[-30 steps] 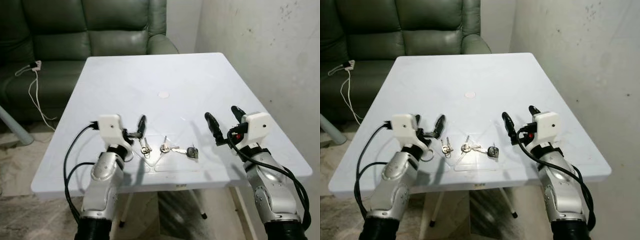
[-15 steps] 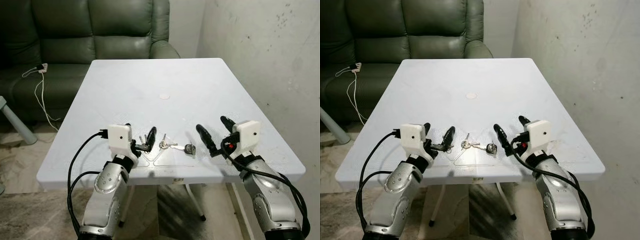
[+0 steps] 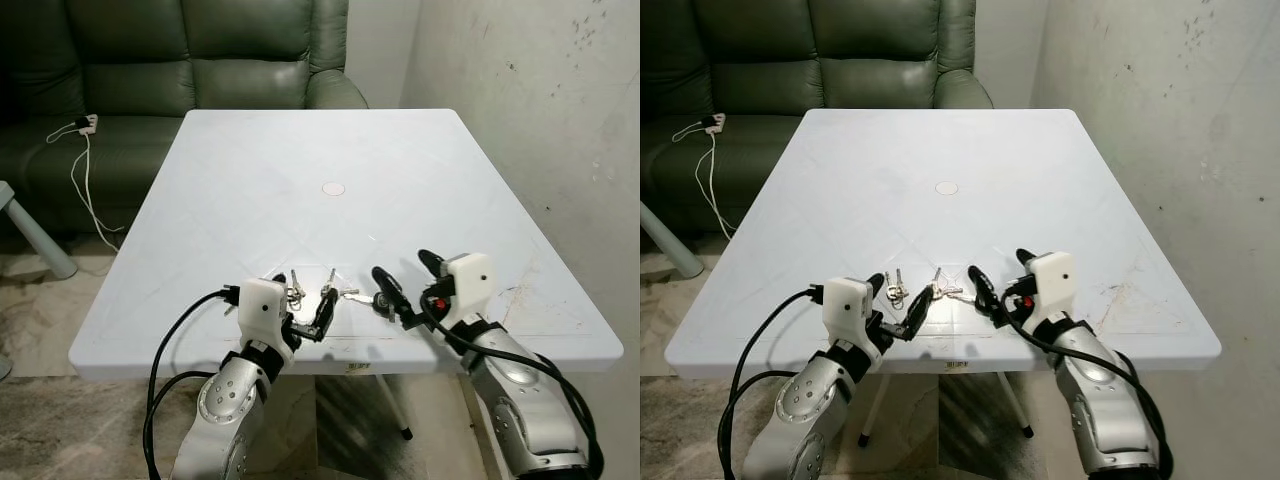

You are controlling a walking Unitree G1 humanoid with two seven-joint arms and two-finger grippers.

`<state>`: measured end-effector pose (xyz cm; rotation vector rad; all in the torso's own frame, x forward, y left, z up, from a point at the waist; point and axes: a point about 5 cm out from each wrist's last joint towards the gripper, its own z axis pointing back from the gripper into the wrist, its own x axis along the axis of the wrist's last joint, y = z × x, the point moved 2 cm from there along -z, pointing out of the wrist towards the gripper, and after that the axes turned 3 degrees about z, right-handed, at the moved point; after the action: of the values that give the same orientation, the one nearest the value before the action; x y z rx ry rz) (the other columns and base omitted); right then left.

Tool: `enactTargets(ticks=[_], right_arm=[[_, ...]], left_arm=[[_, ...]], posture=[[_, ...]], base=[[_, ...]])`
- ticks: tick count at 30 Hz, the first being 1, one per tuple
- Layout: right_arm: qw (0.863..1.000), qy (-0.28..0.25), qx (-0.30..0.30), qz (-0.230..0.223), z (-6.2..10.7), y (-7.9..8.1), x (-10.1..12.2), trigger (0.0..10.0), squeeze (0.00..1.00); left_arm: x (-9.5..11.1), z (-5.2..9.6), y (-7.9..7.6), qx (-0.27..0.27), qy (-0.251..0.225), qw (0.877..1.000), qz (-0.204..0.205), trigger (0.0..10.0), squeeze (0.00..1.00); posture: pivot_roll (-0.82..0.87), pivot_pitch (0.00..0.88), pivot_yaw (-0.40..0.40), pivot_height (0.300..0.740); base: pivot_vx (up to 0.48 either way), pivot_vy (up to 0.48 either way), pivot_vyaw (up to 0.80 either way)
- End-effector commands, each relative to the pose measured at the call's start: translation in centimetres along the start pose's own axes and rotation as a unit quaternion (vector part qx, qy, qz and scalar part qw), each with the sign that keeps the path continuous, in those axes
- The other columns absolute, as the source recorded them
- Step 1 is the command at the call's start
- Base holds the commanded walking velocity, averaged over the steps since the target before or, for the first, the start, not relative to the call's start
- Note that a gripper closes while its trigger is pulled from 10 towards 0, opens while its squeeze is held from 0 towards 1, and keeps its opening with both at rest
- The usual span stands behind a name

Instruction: Hang keys on a hook

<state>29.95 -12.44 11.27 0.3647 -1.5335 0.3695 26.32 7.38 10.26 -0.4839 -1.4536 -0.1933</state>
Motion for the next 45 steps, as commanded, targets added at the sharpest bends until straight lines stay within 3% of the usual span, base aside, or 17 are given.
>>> enactTargets(ticks=[1, 14, 30, 32, 34, 36, 37, 38, 39, 41, 42, 45], right_arm=[[1.000, 0.002, -0.005, 0.007, -0.2, 0.0, 0.3, 10.0, 0.00], [0.995, 0.072, -0.063, 0.021, -0.7, 0.0, -1.5, 10.0, 0.00], [0.986, 0.125, -0.091, 0.069, 0.3, -0.4, -3.4, 9.8, 0.00], [0.985, 0.126, -0.093, 0.072, 0.4, -0.3, -3.5, 7.0, 0.00], [0.985, 0.123, -0.096, 0.075, 0.5, -0.3, -3.5, 2.3, 0.00], [0.985, 0.122, -0.098, 0.078, 0.5, -0.3, -3.4, 2.2, 0.00], [0.985, 0.118, -0.098, 0.080, 0.5, -0.3, -3.3, 0.0, 0.00], [0.985, 0.116, -0.096, 0.079, 0.5, -0.2, -3.3, 0.0, 0.00], [0.985, 0.120, -0.094, 0.078, 0.5, -0.1, -3.3, 6.1, 0.00], [0.985, 0.123, -0.095, 0.078, 0.5, -0.1, -3.4, 6.1, 0.00], [0.985, 0.125, -0.093, 0.077, 0.4, -0.1, -3.5, 10.0, 0.00], [0.987, 0.117, -0.087, 0.065, 0.2, 0.2, -3.2, 10.0, 0.00]], left_arm=[[0.4, 0.2, -0.4, -0.003, -0.003, 1.000, -0.005, 10.0, 0.00], [0.3, 0.8, -0.6, 0.000, 0.005, 1.000, 0.005, 10.0, 0.00], [0.5, 0.9, -0.8, 0.004, 0.005, 1.000, 0.019, 10.0, 0.00], [0.5, 0.9, -0.8, 0.003, 0.006, 1.000, 0.020, 10.0, 0.00], [0.5, 0.9, -0.8, 0.005, 0.007, 1.000, 0.020, 10.0, 0.00], [0.5, 0.9, -0.8, 0.005, 0.007, 1.000, 0.020, 10.0, 0.00], [0.5, 0.9, -0.8, 0.005, 0.007, 1.000, 0.021, 10.0, 0.00], [0.5, 0.9, -0.8, 0.005, 0.007, 1.000, 0.021, 10.0, 0.00], [0.5, 0.9, -0.8, 0.005, 0.008, 1.000, 0.021, 10.0, 0.00], [0.5, 0.9, -0.8, 0.006, 0.008, 1.000, 0.021, 10.0, 0.00], [0.5, 0.9, -0.8, 0.005, 0.008, 1.000, 0.021, 10.0, 0.00], [0.5, 0.9, -0.9, 0.006, 0.007, 1.000, 0.022, 10.0, 0.00]], posture=[[-0.03, 0.013, -0.067, 0.740], [-0.03, 0.028, -0.069, 0.740], [-0.04, 0.048, -0.069, 0.740], [-0.04, 0.048, -0.069, 0.740], [-0.04, 0.050, -0.068, 0.740], [-0.04, 0.050, -0.068, 0.740], [-0.04, 0.050, -0.068, 0.740], [-0.04, 0.050, -0.068, 0.740], [-0.04, 0.050, -0.068, 0.740], [-0.04, 0.050, -0.068, 0.740], [-0.04, 0.050, -0.068, 0.740], [-0.03, 0.050, -0.067, 0.740]], base=[[0.000, 0.000, 0.00], [0.000, 0.000, 0.00], [0.000, 0.000, 0.00], [0.000, 0.000, 0.00], [0.000, 0.000, 0.00], [0.000, 0.000, 0.00], [0.000, 0.000, 0.00], [0.000, 0.000, 0.00], [0.000, 0.000, 0.00], [0.000, 0.000, 0.00], [0.000, 0.000, 0.00], [0.000, 0.000, 0.00]])
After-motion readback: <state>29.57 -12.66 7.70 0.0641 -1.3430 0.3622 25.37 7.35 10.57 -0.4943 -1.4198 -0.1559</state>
